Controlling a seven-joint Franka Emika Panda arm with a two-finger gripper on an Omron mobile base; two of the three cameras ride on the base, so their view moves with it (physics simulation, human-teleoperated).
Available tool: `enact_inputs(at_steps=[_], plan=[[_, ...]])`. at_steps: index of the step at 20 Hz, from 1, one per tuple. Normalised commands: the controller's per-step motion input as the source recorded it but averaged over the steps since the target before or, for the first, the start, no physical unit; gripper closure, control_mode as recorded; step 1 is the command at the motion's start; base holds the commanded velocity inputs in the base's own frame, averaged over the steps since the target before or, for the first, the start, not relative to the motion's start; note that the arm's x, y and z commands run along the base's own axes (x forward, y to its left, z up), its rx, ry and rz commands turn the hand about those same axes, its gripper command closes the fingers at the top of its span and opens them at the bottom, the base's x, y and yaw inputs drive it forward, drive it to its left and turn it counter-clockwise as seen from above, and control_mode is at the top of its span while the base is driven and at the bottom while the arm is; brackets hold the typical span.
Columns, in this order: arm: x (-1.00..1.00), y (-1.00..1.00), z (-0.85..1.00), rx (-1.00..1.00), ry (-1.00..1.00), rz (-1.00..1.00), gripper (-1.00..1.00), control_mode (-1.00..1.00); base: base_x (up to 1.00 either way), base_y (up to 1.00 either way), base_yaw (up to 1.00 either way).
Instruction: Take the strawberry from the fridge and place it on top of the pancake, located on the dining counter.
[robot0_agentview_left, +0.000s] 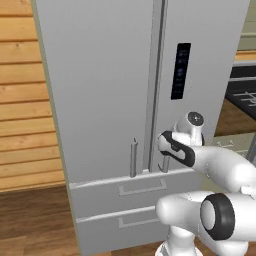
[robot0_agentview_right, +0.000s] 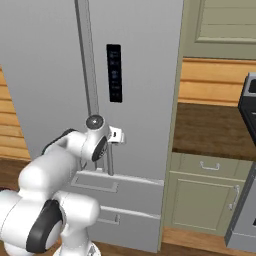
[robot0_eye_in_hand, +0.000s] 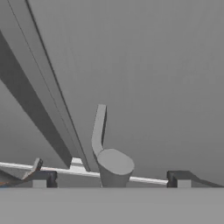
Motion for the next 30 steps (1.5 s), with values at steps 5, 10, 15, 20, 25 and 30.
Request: enact_inputs(at_steps=[5,10,15,20,25,30], plan=[[0.22,0.00,-0.10,0.00,0.00,0.00,-1.00,-1.00,0.00,0.00,0.00],[0.42,0.00,-0.13,0.00,0.00,0.00,-1.00,-1.00,0.00,0.00,0.00],[0.18,0.00,-0.18,0.00,-0.03,0.00,1.00,-1.00,0.00,0.00,0.00],[0.00,-0.10,-0.18,0.00,-0.03,0.00,1.00,-1.00,0.00,0.00,0.00],[-0.35,-0.28,-0.15,0.00,0.00,0.00,1.00,-1.00,0.00,0.00,0.00],[-0.82,-0.67,-0.06,0.00,0.00,0.00,1.00,-1.00,0.00,0.00,0.00]])
